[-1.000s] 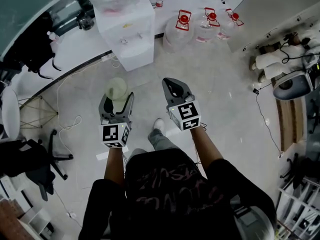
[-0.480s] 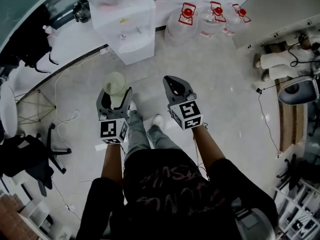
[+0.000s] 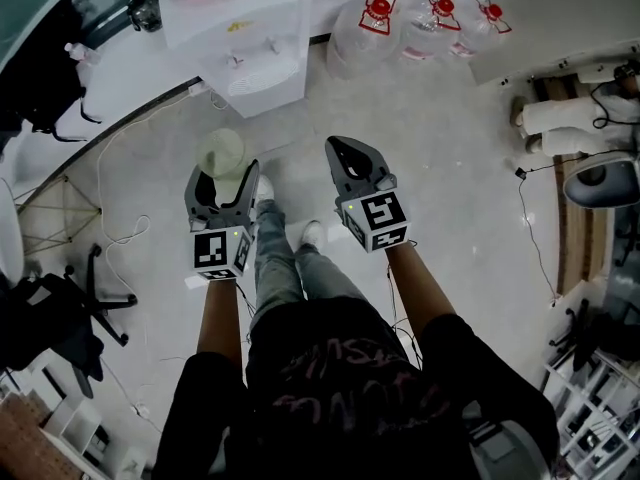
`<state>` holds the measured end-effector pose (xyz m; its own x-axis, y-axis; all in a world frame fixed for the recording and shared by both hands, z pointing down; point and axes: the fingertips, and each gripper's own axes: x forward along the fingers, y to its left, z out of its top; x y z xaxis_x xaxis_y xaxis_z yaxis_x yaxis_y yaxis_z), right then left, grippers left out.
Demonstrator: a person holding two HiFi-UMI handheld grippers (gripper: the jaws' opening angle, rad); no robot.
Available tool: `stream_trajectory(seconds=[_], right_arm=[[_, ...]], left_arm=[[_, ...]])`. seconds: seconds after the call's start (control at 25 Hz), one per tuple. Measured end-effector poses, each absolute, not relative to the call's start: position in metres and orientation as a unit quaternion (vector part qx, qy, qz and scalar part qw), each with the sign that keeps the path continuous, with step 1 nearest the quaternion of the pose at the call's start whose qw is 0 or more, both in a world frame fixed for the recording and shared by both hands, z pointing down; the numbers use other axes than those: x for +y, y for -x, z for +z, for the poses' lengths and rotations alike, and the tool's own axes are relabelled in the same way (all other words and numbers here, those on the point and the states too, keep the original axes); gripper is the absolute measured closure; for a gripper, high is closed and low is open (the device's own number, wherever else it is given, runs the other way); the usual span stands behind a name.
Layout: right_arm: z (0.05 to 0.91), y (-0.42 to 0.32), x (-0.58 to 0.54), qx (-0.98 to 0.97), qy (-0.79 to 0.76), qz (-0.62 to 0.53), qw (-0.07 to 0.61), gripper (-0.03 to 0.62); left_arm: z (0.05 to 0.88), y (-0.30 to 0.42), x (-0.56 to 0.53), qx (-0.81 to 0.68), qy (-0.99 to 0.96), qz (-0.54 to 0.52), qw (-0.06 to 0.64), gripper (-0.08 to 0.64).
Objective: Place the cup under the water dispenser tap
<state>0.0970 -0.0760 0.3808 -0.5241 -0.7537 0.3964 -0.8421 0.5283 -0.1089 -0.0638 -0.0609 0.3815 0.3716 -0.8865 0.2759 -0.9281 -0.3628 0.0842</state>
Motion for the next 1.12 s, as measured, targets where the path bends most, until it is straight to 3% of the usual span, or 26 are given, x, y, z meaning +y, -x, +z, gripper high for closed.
stream_trajectory(seconds=[1.12], right_arm=[[0.602, -0.085, -0.174, -0.839, -0.479, 0.191, 0.173, 0.577]], left_arm=[[0.604, 0.091, -0.187, -0.574, -0.808, 0.071, 0.111, 0.216]])
